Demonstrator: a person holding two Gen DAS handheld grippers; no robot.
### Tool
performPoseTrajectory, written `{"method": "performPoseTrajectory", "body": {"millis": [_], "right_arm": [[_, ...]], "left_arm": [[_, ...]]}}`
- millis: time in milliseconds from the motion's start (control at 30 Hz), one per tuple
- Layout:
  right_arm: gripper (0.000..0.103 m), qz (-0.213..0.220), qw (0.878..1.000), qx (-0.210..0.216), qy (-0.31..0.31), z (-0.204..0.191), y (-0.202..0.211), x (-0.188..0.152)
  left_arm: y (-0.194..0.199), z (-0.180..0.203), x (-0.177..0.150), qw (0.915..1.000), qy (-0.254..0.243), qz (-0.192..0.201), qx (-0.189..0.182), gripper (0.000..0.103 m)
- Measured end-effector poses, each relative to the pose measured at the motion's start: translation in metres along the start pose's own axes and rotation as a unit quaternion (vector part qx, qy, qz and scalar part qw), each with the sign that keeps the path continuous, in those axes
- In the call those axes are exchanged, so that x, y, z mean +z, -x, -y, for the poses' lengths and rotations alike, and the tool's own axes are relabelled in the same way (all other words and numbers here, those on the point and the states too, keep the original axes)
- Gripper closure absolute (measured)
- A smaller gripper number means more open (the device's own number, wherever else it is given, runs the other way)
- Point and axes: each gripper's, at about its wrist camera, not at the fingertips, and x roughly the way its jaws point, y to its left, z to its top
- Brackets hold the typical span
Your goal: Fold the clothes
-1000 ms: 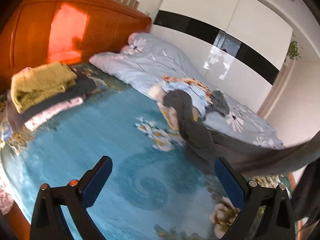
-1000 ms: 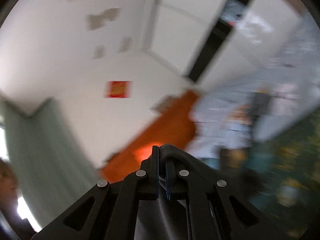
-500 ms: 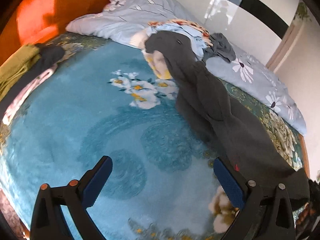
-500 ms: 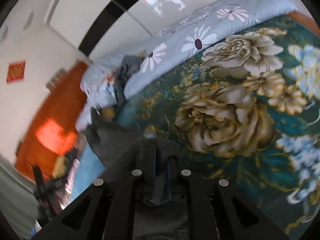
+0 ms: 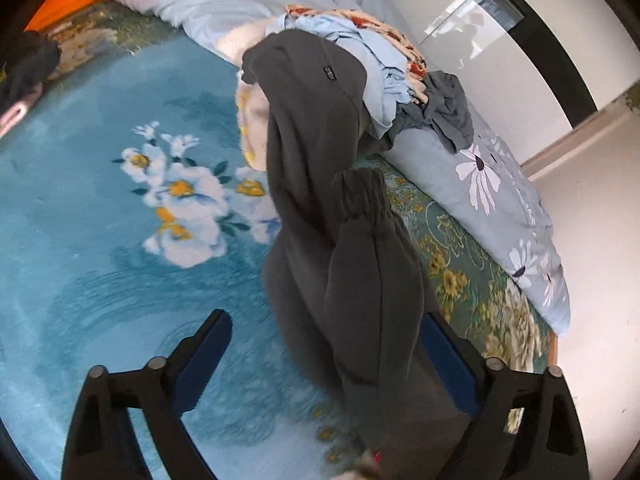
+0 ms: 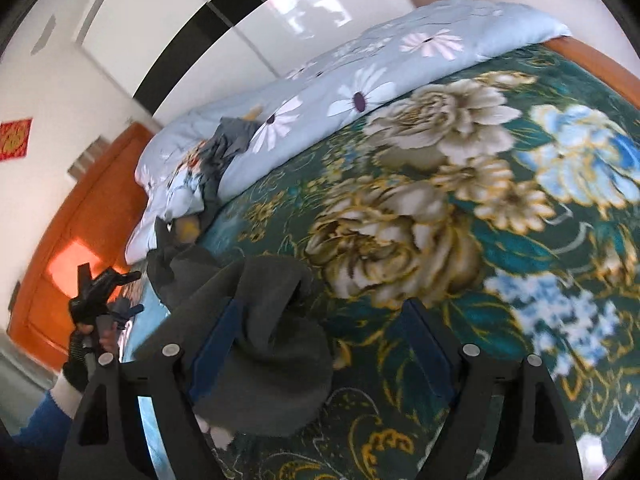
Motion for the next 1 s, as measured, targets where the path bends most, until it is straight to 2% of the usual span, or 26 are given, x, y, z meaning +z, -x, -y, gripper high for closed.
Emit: {"method": "performPoseTrajectory", "body": {"millis": [33, 100, 167, 233, 267, 300, 333, 433, 533, 600, 700, 867, 900, 1000], "right_arm": [[0.019, 0.004, 1.0, 0.006, -0.003, -0.001, 0.003, -0.003], [0.019, 0.003, 0.999, 0.032, -0.012, -0.007, 0.003, -0.011], [0.019, -0.003, 0.998, 0.061, -0.018, -0.016, 0.0, -0.019], [0.019, -0.013, 0.996, 0.083, -0.016, -0.03, -0.008, -0.028], [0.019, -0.015, 0.996, 0.091, -0.014, -0.038, -0.011, -0.032], [0.02, -0.019, 0.994, 0.105, -0.018, -0.045, -0.016, -0.035], [0.02, -0.025, 0.992, 0.124, -0.026, -0.051, -0.022, -0.038], [0.019, -0.044, 0.985, 0.161, -0.039, -0.074, -0.039, -0.047], [0.019, -0.063, 0.982, 0.177, -0.033, -0.099, -0.06, -0.058], [0.02, -0.066, 0.985, 0.157, -0.021, -0.115, -0.073, -0.06], [0.019, -0.05, 0.992, 0.111, -0.044, -0.121, -0.09, -0.058], [0.019, -0.043, 0.989, 0.096, -0.106, -0.129, -0.104, -0.049], [0.02, -0.039, 0.99, 0.096, -0.096, -0.137, -0.102, -0.047], [0.019, -0.026, 0.998, 0.04, -0.039, -0.154, -0.099, -0.044]], "left_arm": [[-0.005, 0.0, 0.003, 1.0, 0.002, -0.003, 0.0, 0.012], [-0.015, 0.0, 0.009, 0.9998, 0.013, -0.013, 0.003, 0.026], [-0.017, 0.003, 0.013, 0.9996, 0.021, -0.016, -0.009, 0.033], [-0.018, 0.01, 0.015, 0.9996, 0.017, -0.018, -0.014, 0.053], [-0.019, 0.014, 0.016, 0.9996, 0.012, -0.022, -0.012, 0.072], [-0.021, 0.019, 0.016, 0.9996, 0.009, -0.028, -0.006, 0.085], [-0.019, 0.021, 0.015, 0.9996, 0.006, -0.026, -0.004, 0.089], [-0.01, 0.024, 0.012, 0.9999, -0.001, -0.016, 0.0, 0.093], [0.01, 0.017, 0.006, 0.9999, 0.0, 0.004, -0.01, 0.095], [0.029, 0.011, -0.001, 0.9995, 0.001, 0.02, -0.026, 0.095], [0.056, 0.01, -0.01, 0.9984, -0.012, 0.035, -0.043, 0.095], [0.094, 0.015, -0.027, 0.9958, -0.042, 0.059, -0.057, 0.095], [0.1, 0.014, -0.031, 0.9952, -0.044, 0.064, -0.058, 0.095], [0.118, 0.007, -0.042, 0.9938, -0.043, 0.078, -0.067, 0.095]]}}
